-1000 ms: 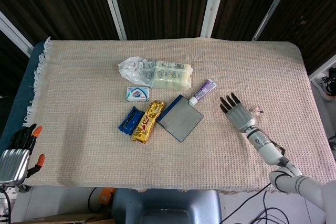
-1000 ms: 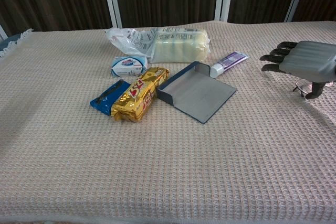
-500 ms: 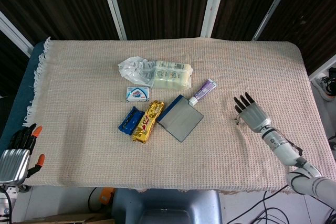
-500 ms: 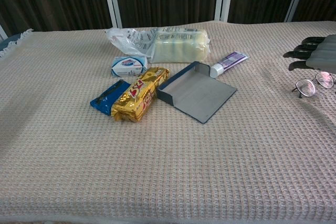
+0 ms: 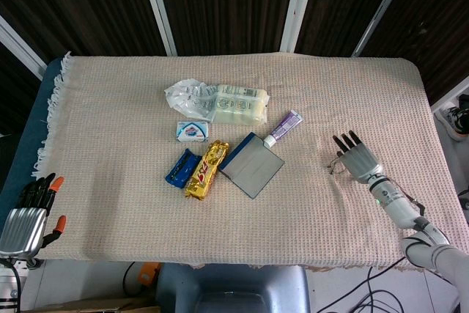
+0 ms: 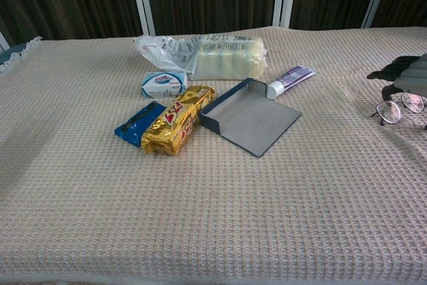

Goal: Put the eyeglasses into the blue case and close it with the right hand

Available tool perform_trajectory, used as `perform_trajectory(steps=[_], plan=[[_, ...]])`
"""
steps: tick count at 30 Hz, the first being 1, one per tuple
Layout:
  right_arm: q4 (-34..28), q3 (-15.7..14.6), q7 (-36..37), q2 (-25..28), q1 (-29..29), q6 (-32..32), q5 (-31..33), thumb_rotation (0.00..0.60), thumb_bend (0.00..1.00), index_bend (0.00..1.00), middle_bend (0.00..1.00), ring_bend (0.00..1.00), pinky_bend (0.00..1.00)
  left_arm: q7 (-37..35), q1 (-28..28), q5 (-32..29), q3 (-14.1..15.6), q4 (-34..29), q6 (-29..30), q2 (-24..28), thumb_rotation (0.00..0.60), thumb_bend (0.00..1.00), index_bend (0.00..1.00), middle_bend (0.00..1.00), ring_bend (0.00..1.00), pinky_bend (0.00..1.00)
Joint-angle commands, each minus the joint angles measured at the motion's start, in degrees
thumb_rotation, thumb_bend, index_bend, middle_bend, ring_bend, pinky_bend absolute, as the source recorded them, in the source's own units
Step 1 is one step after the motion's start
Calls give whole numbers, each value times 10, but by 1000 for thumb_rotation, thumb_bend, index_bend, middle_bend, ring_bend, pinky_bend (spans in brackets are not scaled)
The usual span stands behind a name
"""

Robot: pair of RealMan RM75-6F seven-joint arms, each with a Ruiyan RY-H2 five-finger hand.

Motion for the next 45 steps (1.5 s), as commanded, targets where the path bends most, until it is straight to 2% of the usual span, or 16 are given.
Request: perform_trajectory(steps=[1, 4, 18, 26, 39, 45], plan=[[26, -11, 27, -14, 3, 12, -20, 600, 367, 545, 16, 0, 0, 0, 0, 0, 0, 0, 1, 0, 600, 406, 0, 15, 22, 91], [38, -15, 27, -18, 3, 14, -24, 600, 394, 580, 18, 0, 0, -2, 0, 0, 0, 0, 1, 1, 600, 406, 0, 16, 22, 91], [33, -12, 16, -12, -2, 19, -18, 600, 437, 622, 41, 0, 6, -8, 3, 5, 2, 0, 6, 4, 600, 407, 0, 16, 22, 91], [31, -14, 9, -12, -4, 20, -19, 600, 555, 667, 63, 0, 33, -8, 3, 6, 2, 1, 6, 4, 600, 408, 0, 16, 23, 91], [27, -16, 2, -9, -11, 35, -22, 600, 603, 709, 86, 0, 54, -11, 3, 7, 3, 1, 6, 5, 600, 410, 0, 17, 23, 91], [3, -13, -13, 5, -15, 60, -26, 600, 613, 716, 91, 0, 54, -14, 4, 9, 4, 0, 8, 7, 600, 409, 0, 18, 23, 91]])
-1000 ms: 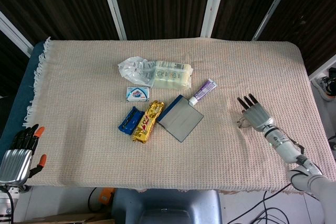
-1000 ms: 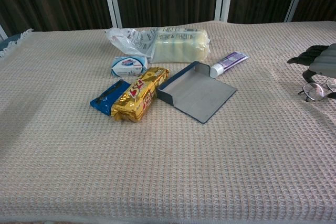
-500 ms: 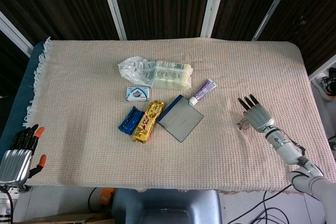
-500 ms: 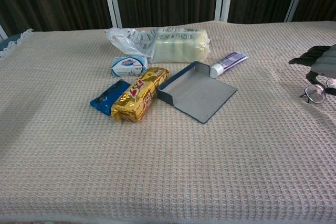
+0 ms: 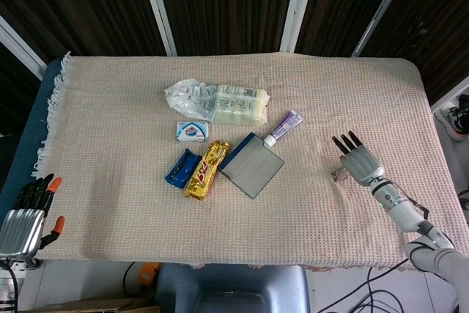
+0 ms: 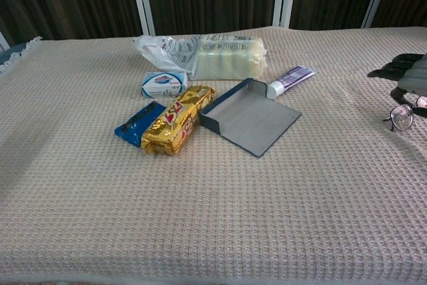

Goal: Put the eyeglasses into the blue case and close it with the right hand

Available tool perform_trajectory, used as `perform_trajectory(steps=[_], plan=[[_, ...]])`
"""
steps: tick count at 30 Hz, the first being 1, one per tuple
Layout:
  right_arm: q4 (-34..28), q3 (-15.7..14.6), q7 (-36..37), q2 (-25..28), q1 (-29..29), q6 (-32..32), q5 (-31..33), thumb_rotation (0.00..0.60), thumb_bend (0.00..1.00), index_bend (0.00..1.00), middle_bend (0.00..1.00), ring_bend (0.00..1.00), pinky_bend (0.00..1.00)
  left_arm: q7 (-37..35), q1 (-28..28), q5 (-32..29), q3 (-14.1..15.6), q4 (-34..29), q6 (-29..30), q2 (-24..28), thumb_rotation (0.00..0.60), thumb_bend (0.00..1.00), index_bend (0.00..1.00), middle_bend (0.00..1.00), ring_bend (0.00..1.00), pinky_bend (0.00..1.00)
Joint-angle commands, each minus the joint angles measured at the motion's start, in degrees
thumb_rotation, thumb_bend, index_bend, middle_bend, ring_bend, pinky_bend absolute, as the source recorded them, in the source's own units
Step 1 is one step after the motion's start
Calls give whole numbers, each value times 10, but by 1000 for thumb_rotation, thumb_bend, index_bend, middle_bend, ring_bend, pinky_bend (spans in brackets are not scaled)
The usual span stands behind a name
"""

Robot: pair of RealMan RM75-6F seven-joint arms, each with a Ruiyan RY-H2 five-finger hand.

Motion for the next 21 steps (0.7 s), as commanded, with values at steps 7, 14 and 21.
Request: perform_trajectory(steps=[7, 14, 21], plan=[[-73, 12, -22, 29, 6, 28, -6, 600, 612, 716, 91, 0, 54, -7, 2, 5, 1, 0, 5, 3, 600, 409, 0, 17, 23, 91], [-167, 36, -50, 45, 24, 37, -1, 600, 612, 716, 91, 0, 54, -17, 3, 5, 0, 0, 7, 6, 600, 409, 0, 18, 23, 91], [-255, 75, -106, 40, 53, 19, 30, 600, 613, 714, 91, 0, 58, -31, 4, 9, 2, 1, 7, 12, 600, 409, 0, 19, 24, 91]])
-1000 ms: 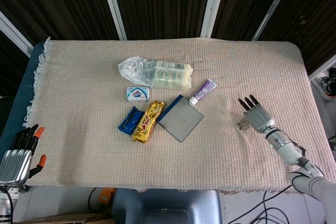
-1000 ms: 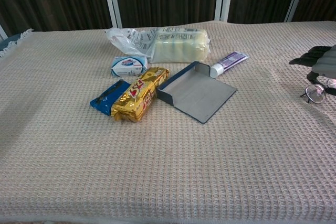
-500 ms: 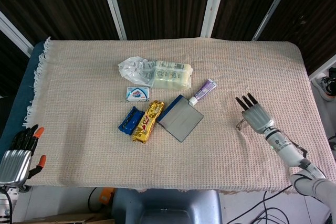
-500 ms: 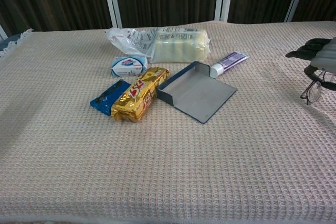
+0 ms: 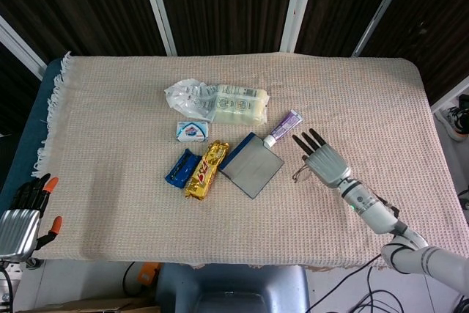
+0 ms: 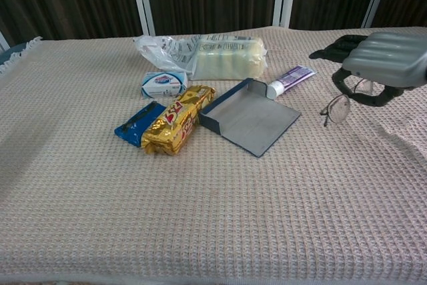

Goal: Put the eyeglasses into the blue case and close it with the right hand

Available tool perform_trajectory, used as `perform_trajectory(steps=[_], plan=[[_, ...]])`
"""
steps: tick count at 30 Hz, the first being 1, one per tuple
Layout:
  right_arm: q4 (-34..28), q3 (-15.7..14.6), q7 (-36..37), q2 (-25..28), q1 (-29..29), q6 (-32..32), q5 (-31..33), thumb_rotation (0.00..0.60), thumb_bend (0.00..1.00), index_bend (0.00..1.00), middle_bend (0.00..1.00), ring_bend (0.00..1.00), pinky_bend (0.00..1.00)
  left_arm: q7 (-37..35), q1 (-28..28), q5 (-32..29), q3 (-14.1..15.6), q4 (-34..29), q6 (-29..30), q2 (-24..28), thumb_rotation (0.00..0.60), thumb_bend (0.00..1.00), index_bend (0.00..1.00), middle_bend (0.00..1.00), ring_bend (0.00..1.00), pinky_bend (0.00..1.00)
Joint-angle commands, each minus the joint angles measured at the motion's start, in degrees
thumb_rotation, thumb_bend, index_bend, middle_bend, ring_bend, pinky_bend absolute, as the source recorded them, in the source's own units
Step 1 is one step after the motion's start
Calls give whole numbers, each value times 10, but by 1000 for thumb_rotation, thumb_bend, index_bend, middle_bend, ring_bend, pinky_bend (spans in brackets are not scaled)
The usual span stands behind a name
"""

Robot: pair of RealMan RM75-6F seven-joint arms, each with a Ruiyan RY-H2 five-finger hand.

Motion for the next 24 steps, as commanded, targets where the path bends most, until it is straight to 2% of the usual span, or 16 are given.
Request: perform_trajectory(steps=[1, 11, 24], plan=[[-39, 26, -36, -5, 20, -15, 26, 600, 616, 714, 91, 0, 59, -4, 0, 2, 1, 0, 1, 2, 600, 409, 0, 19, 24, 91], [-72, 68, -123, -55, 64, -61, 105, 600, 614, 709, 94, 0, 67, -21, 0, 5, 2, 3, 1, 8, 600, 409, 0, 19, 24, 91], [-54, 85, -220, -138, 108, -76, 192, 600, 613, 705, 101, 0, 93, -40, 2, 13, 5, 7, 3, 15, 600, 410, 0, 19, 24, 91]])
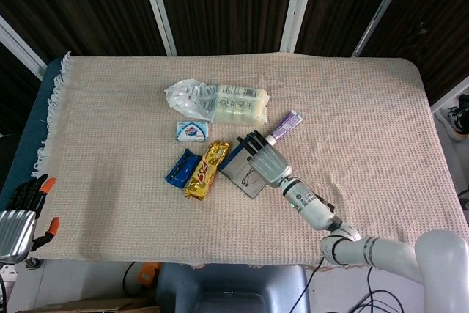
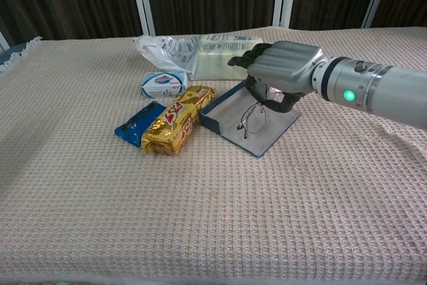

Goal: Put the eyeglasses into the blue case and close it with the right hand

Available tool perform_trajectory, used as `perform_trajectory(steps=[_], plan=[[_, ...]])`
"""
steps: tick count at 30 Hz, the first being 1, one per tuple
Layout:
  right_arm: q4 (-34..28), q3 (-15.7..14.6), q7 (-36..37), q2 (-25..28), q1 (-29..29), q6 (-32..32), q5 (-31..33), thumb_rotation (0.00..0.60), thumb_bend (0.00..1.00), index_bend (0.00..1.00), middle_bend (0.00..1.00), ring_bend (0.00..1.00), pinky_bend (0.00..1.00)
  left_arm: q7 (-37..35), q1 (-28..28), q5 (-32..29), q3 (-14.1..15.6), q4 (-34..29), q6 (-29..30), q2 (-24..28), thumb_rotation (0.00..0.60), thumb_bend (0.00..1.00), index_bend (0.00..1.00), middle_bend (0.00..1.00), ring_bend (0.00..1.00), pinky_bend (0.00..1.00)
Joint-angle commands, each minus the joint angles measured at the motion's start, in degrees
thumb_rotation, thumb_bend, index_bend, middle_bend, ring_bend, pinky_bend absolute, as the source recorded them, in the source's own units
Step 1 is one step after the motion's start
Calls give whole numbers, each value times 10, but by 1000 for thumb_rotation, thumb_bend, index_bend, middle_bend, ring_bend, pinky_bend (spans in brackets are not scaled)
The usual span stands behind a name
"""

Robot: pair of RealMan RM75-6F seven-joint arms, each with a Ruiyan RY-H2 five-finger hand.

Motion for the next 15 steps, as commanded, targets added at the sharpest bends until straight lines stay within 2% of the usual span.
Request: perform_trajectory(steps=[1, 10, 15], plan=[[13, 8, -28, -24, 12, 5, 29, 600, 612, 704, 103, 0, 99, -4, 0, 3, 1, 0, 1, 2, 600, 410, 0, 19, 24, 91], [33, 21, -82, -66, 31, 27, 93, 600, 615, 701, 108, 0, 122, -21, 3, 6, 1, 3, 8, 7, 600, 409, 0, 19, 24, 91], [38, 20, -96, -74, 34, 34, 104, 600, 614, 696, 108, 0, 124, -26, 3, 7, 1, 4, 8, 8, 600, 410, 0, 19, 24, 91]])
